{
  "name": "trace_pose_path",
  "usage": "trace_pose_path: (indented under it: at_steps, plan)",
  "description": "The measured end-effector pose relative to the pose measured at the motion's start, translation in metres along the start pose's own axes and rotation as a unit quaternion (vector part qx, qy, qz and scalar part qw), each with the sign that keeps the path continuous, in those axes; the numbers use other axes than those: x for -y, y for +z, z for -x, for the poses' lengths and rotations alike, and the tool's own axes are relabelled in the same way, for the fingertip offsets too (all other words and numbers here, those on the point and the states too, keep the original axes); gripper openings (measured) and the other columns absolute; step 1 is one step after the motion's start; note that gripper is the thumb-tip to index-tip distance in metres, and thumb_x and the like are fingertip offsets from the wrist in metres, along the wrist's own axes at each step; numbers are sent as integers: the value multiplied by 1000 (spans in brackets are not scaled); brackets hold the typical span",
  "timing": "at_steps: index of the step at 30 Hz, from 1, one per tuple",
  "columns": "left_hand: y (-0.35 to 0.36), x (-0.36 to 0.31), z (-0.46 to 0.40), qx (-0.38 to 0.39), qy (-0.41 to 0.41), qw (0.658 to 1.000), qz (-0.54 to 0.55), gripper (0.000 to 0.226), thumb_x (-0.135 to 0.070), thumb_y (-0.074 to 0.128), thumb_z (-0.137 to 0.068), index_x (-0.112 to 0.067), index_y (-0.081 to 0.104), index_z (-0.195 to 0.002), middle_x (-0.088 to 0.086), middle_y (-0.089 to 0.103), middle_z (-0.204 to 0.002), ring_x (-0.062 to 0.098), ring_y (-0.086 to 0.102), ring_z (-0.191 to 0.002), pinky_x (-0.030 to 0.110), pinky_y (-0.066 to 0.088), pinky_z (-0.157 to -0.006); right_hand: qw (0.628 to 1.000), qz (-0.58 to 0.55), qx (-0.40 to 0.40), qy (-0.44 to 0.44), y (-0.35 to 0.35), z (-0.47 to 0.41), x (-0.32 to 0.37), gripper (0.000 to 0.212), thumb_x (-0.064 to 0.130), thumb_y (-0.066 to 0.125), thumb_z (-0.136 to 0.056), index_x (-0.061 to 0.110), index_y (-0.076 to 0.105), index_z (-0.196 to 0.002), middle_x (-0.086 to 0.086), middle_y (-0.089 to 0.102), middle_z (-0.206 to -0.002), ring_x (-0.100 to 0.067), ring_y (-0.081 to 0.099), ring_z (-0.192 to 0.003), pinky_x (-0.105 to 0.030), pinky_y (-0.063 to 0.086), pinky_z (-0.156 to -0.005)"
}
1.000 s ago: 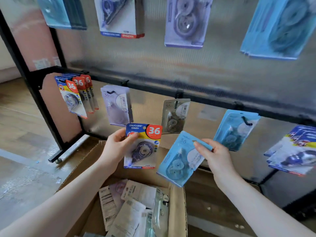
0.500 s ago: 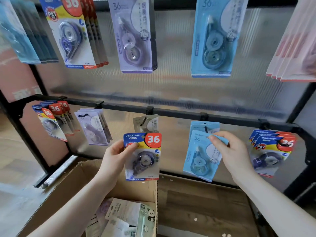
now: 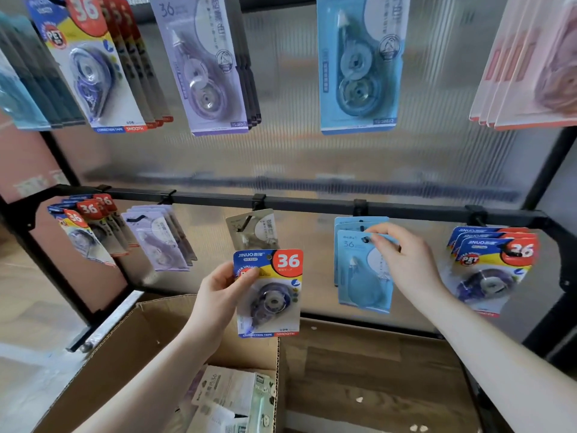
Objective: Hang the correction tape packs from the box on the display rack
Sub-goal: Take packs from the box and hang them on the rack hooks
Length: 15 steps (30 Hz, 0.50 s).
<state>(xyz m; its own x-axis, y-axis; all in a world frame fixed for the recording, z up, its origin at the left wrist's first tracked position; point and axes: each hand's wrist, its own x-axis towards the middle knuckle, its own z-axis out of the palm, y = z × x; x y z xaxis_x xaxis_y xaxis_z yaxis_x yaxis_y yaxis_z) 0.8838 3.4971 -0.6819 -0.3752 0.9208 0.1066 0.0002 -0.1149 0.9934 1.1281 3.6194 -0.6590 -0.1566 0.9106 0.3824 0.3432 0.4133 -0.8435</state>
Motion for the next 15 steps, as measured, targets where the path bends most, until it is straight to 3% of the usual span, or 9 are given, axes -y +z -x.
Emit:
trace_pose_path:
  at_steps: [2,6,9,15]
  plan:
    - [1,2,-1,0,-4,1000,0,39,-28,62,-77,-8,63,-110,9,73,-100,25,70,-94,33,59,-75,1000,16,-5,2,0,-4,-2,10,15,56,-94,19,65,-95,4,64,-91,-12,60,-85,-32,48,-66]
    - [4,5,-2,-2,-9,1000,8,38,-27,62,-78,-8,64,-110,10,73,-100,27,70,-93,33,59,-74,998,67,-9,-15,0,-10,-4,19,17,58,-92,13,68,-107,2,65,-101,-8,57,-89,-32,49,-60]
    - [7,6,-2,-1,-8,1000,13,35,-25,62,-79,-8,64,-109,10,73,-99,27,70,-92,31,59,-70,995,92,-22,-32,-1,-12,-5,20,17,59,-92,13,70,-109,-2,68,-106,-16,61,-94,-39,52,-65]
    - [15,3,1,8,-5,1000,14,35,-26,61,-78,-9,65,-108,8,74,-98,24,71,-92,29,59,-69,979,176,-64,-77,-13,-8,-4,19,12,60,-90,14,69,-106,-2,66,-96,-20,59,-87,-31,44,-65]
